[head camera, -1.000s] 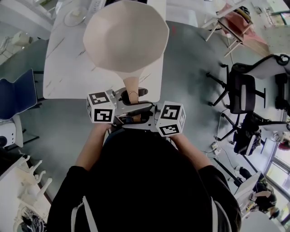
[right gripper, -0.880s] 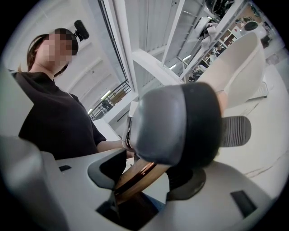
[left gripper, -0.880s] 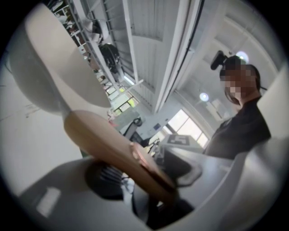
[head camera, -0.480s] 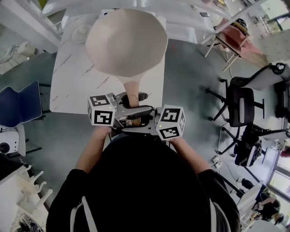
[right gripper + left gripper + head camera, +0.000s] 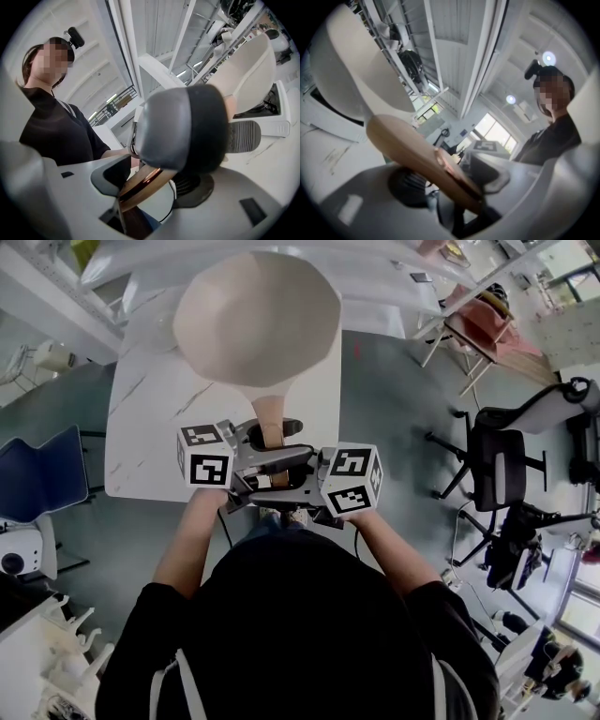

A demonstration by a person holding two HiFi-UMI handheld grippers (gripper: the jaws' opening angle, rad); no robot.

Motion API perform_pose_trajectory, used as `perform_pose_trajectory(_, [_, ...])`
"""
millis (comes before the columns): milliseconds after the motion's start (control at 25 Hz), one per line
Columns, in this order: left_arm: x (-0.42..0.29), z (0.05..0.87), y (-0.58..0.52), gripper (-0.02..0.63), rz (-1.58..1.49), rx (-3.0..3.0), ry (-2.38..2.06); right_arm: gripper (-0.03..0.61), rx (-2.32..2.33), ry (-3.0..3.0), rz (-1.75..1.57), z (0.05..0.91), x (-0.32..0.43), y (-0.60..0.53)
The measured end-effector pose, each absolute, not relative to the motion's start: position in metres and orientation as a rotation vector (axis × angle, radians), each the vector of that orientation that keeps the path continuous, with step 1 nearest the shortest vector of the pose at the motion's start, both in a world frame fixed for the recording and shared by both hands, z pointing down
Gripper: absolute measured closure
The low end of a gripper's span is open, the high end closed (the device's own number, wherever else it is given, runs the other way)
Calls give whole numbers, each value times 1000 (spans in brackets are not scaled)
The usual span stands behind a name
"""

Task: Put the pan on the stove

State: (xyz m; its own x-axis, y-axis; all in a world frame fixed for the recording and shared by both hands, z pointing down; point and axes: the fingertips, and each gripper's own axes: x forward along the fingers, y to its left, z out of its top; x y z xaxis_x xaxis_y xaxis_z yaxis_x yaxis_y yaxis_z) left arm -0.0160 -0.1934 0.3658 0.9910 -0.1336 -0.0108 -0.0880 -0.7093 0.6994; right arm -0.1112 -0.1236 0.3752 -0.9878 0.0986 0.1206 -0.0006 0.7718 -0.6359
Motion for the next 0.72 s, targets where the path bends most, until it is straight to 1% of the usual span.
perform_pose_trajectory(720, [-15,371,-288,344,-87,2355,-143,336,-63,-2813,1023,381,-111,-219])
